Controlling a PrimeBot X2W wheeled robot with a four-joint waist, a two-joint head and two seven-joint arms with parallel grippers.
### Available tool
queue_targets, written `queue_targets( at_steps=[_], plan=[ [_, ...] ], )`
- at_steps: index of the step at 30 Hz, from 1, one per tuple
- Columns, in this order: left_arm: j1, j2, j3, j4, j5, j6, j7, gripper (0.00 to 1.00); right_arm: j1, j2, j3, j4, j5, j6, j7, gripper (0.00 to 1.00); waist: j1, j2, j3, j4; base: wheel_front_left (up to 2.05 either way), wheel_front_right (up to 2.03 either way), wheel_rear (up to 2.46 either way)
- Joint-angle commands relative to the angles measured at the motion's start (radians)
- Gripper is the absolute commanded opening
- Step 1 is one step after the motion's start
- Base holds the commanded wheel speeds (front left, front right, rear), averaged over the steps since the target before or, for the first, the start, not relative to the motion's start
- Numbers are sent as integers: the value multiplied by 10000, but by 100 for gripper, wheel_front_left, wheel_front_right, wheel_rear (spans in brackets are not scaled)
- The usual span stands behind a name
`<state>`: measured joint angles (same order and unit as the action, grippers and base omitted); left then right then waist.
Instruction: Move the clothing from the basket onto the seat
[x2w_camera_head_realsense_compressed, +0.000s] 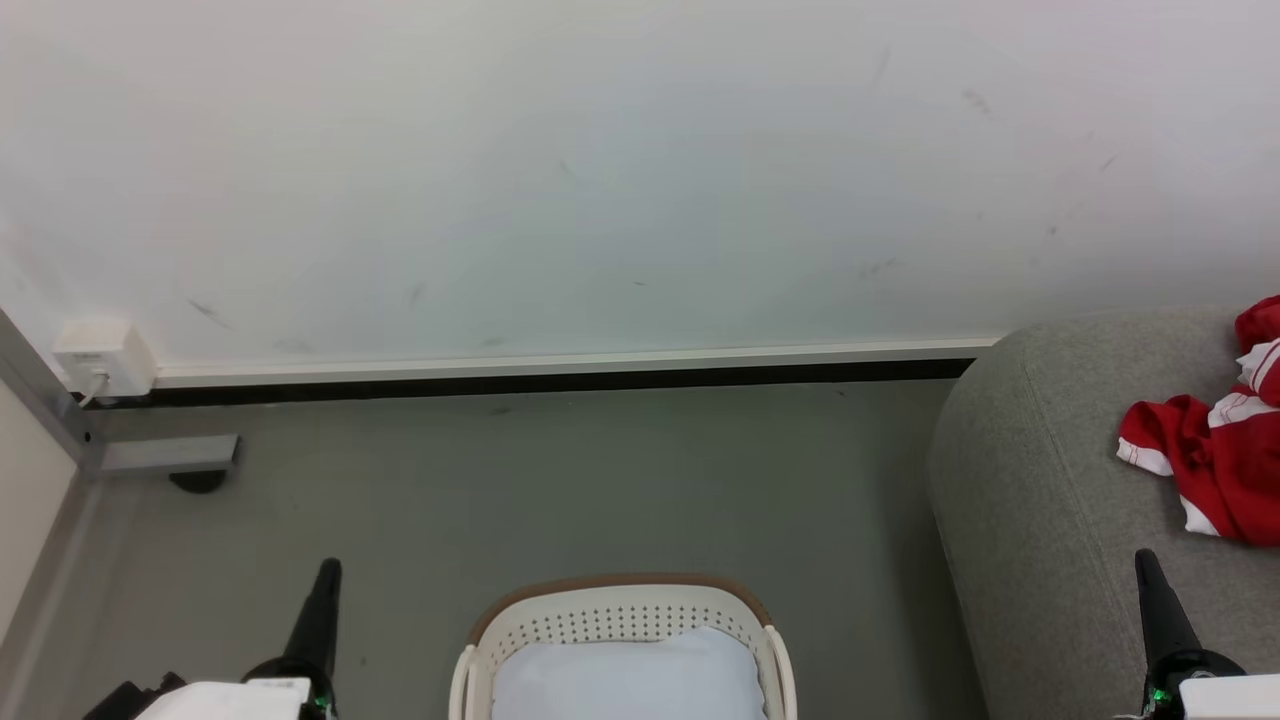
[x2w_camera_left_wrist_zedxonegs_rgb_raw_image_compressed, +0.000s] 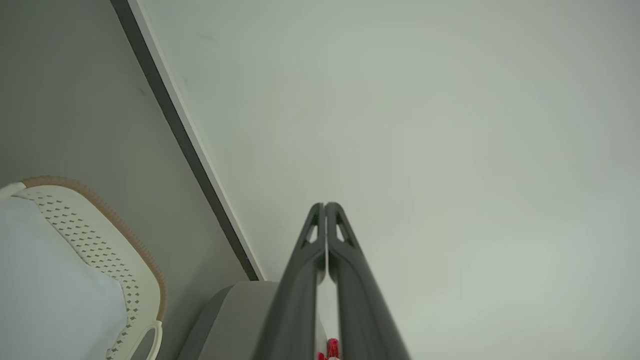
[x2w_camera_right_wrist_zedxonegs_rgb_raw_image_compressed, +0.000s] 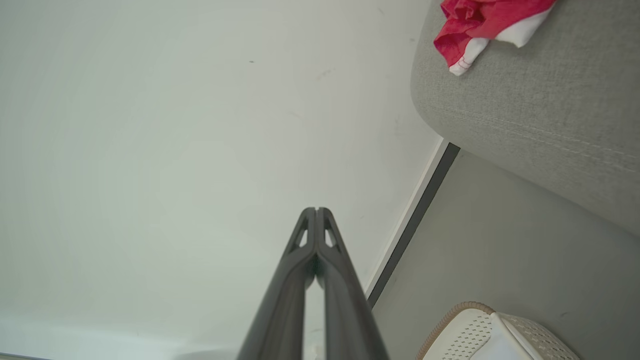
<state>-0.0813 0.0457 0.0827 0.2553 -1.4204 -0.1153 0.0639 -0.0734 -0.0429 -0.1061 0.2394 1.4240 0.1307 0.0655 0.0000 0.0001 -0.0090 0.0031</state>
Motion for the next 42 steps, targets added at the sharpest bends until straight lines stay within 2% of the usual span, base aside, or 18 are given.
queue_targets(
  at_steps=[1,26,42],
  plan=[
    [-139,67,55,-68,-277,-86,92,0,-148,-97,-38,0,202,1,53,0,0,-1,5,-2,0,0,0],
    [-330,76,351,-117,-2019,-192,546,0,-428,-112,-99,69,1948,0,526,0,0,-1,121,-31,0,0,0],
    [-324,75,343,-115,-1984,-180,541,0,-421,-107,-97,67,1898,0,524,0,0,-1,121,-31,0,0,0]
  ],
)
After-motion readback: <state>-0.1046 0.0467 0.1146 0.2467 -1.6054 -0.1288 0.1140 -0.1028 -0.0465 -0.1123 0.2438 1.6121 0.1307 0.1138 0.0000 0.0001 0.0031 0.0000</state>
